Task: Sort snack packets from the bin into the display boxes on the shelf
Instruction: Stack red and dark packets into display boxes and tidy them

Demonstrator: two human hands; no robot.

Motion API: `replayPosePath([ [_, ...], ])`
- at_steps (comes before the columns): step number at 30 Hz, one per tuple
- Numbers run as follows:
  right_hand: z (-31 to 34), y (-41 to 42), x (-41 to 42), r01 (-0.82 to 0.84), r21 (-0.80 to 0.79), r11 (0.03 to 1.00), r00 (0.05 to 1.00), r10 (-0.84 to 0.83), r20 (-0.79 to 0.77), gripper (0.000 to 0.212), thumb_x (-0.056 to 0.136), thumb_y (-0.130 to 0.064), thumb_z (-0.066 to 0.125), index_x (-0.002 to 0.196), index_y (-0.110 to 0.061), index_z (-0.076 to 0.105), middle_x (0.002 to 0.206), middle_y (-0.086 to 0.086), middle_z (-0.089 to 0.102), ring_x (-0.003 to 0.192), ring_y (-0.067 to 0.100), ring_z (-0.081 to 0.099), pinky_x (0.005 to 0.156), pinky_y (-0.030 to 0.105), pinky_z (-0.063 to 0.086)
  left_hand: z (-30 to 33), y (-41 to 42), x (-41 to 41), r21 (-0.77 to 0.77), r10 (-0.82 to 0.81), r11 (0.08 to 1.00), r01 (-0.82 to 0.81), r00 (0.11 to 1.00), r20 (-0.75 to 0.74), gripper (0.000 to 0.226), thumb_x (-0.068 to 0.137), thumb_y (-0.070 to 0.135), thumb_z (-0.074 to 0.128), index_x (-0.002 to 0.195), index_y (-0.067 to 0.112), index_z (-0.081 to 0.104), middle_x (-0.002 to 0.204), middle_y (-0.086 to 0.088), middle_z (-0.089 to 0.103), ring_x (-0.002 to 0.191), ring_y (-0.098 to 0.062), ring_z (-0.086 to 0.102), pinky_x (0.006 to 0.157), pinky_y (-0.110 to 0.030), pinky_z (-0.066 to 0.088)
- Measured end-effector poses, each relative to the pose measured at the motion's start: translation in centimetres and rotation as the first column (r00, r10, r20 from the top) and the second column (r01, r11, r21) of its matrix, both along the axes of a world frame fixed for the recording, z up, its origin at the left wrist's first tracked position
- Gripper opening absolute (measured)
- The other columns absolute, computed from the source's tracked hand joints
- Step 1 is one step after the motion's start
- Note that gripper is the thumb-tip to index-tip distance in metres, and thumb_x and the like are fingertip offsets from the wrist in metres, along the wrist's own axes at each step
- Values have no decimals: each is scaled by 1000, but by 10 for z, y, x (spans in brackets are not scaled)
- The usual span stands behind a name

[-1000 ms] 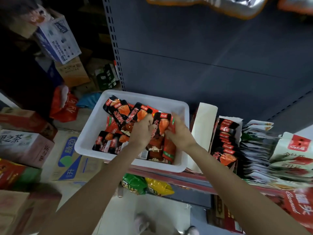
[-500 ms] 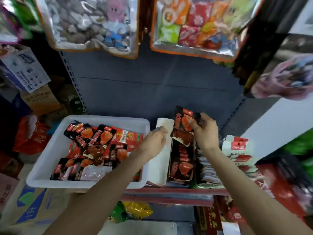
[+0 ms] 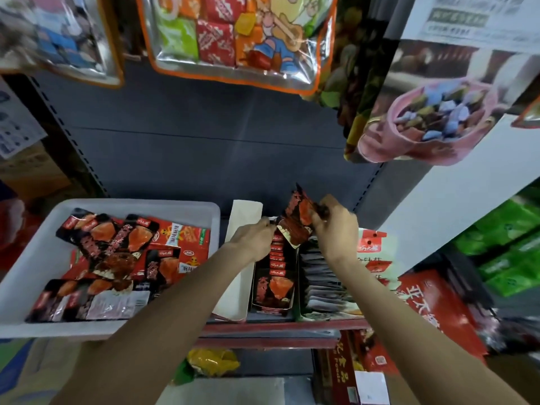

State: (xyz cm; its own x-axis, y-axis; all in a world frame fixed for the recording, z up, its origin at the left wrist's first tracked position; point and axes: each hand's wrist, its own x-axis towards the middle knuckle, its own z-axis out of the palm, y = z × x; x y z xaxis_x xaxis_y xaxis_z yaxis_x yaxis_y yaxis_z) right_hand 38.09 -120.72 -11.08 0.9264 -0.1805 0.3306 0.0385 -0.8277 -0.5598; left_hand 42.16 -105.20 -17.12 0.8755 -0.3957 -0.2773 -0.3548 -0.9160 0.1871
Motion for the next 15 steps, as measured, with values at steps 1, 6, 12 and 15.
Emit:
replayPosePath([
  [1, 0, 1, 0, 0, 9, 1000, 999, -1, 38, 10, 91, -15, 59, 90, -5, 58, 81, 13, 68, 72, 33, 62, 58, 33, 44, 0, 0, 0, 0, -1, 1000, 1, 1000, -4, 42, 89, 0, 40, 128, 10, 48, 135, -7, 36, 102, -32, 58, 83, -42, 49],
  [6, 4, 6, -1, -44, -11, 999, 982, 45, 184, 11, 88, -13, 63, 81, -5, 58, 77, 8, 65, 65, 28, 59, 54, 34, 45, -5, 4, -7, 19, -46, 999, 45, 999, 25, 45, 89, 2, 43, 131, 15, 47, 140, -3, 30, 100, -28, 58, 71, -34, 43],
  [12, -9, 10, 0, -130, -127, 983, 983, 144, 114, 7, 82, -2, 64, 83, -8, 60, 79, 8, 65, 65, 30, 60, 55, 41, 51, -3, 16, -12, 41, -125, 991, 126, 992, -13, 53, 94, 8, 38, 144, 26, 36, 154, 3, 23, 130, -20, 42, 93, -37, 45],
  [15, -10, 9, -4, -119, -153, 981, 985, 136, 104, 7, 82, 0, 63, 85, -6, 59, 80, 10, 64, 65, 34, 59, 57, 40, 51, -2, 16, -12, 34, -131, 991, 132, 991, -25, 52, 95, 8, 38, 144, 26, 36, 153, 2, 25, 131, -20, 41, 94, -37, 43],
])
